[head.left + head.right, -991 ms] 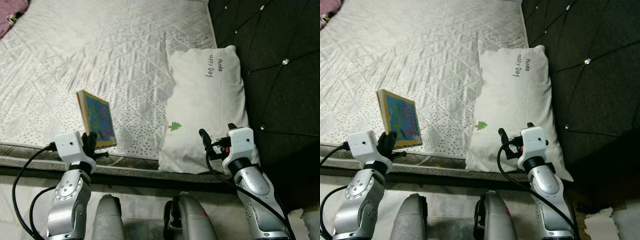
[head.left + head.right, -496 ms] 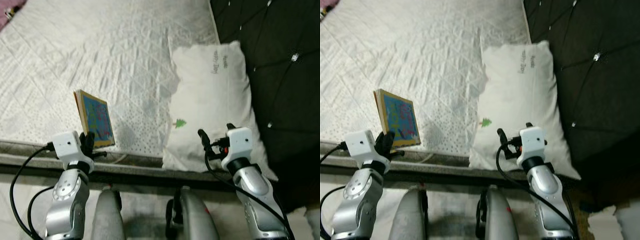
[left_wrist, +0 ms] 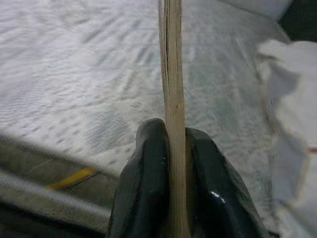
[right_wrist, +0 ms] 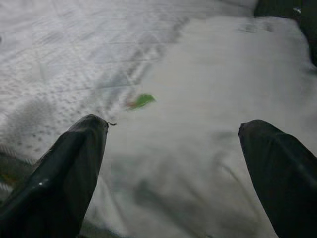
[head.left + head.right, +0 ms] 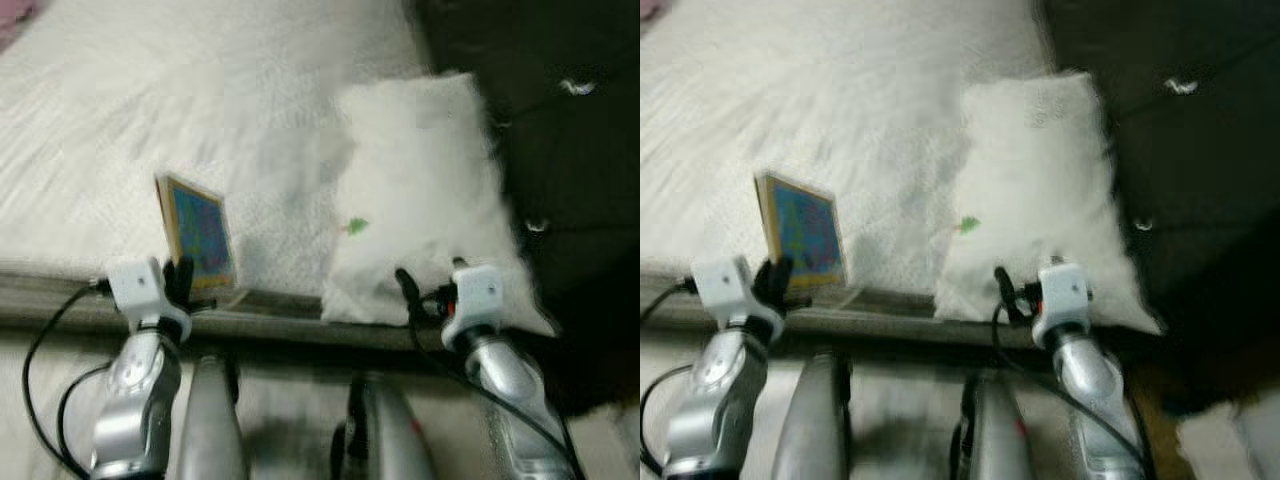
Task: Clean up the room
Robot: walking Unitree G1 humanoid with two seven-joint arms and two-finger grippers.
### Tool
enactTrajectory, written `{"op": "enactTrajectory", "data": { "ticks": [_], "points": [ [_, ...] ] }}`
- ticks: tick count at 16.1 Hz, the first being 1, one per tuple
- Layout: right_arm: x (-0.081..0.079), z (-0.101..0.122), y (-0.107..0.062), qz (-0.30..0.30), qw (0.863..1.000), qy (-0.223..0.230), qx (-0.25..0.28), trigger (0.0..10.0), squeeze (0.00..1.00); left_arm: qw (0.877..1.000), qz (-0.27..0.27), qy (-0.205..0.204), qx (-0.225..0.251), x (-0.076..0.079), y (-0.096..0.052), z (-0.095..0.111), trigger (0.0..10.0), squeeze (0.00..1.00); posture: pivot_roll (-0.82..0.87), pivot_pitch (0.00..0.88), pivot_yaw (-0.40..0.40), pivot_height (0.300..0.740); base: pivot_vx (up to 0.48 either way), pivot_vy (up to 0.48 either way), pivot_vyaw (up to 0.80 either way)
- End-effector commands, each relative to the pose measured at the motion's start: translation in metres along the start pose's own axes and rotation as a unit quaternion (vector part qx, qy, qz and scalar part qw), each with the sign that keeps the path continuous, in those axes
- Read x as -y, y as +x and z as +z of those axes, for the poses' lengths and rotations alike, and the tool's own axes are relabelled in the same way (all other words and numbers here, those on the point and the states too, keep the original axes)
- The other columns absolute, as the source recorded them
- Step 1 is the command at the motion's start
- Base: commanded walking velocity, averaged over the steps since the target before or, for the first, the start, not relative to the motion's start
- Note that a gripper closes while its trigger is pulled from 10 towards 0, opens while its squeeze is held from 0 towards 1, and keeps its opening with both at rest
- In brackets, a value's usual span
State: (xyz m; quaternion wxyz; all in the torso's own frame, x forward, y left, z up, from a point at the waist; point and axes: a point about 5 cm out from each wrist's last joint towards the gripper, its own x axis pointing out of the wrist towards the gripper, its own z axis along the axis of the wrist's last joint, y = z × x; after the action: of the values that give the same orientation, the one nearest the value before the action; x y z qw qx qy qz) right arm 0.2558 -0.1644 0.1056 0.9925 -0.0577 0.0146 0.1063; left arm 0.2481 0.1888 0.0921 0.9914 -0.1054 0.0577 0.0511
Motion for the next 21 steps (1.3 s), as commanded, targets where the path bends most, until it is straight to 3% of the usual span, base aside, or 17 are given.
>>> {"op": "enactTrajectory", "data": {
  "ticks": [1,8,13,21],
  "points": [
    [0.0020,-0.0072,-0.0061,-0.004,1.000,0.005,-0.015,10.0,0.00,1.000,0.003,0.004,0.004,-0.0024,-0.0007,0.0025,10.0,0.00,0.01,0.170,-0.064,0.625,0.000,0.000,0.00],
    [0.0021,-0.0072,-0.0064,-0.003,1.000,0.005,-0.014,10.0,0.00,1.000,0.005,0.002,0.004,-0.0024,-0.0001,0.0023,10.0,0.00,0.00,0.171,-0.065,0.586,0.000,0.000,0.00],
    [0.0021,-0.0076,-0.0065,-0.004,1.000,0.007,-0.015,10.0,0.00,1.000,-0.002,-0.013,0.020,-0.0022,-0.0005,0.0061,10.0,0.00,0.00,0.172,-0.064,0.586,0.000,0.000,0.00],
    [0.0020,-0.0080,-0.0051,-0.002,1.000,0.006,-0.014,10.0,0.00,1.000,-0.003,-0.009,0.023,-0.0007,0.0008,0.0074,10.0,0.00,0.01,0.163,-0.066,0.586,0.244,0.000,0.00]
  ]
}}
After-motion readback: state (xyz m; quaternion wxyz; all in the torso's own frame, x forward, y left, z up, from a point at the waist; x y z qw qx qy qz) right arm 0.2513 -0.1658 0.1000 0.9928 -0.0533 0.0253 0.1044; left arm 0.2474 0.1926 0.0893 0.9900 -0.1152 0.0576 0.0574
